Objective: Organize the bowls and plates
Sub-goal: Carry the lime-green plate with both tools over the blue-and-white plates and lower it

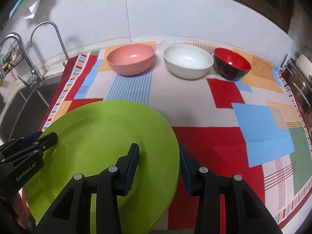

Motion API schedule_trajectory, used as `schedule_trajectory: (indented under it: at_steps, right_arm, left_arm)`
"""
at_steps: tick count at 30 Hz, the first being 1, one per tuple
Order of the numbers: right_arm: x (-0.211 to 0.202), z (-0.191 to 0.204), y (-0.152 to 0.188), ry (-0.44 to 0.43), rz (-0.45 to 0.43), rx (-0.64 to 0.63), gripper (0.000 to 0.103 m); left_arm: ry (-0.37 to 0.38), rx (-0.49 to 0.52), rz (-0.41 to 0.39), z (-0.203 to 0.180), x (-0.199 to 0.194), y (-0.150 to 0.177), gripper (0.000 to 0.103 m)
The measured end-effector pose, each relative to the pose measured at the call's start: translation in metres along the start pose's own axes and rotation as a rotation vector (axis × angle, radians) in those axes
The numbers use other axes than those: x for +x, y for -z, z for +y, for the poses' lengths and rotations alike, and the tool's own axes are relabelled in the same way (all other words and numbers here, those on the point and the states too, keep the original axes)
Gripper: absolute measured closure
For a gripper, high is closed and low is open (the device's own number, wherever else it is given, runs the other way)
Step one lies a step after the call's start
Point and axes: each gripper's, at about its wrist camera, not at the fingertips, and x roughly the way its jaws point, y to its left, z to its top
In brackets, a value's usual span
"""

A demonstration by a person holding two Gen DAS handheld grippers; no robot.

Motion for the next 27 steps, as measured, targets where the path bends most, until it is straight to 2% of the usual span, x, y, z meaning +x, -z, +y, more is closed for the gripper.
schedule_trajectory:
  at_steps: [27]
  right_arm:
    - [0.023,-0.003,0.019,-0.019,0.117,-0.011,0.061]
  left_arm:
    - [-0.012,0.010,0.089,-0.004,0.017,0.024,0.065]
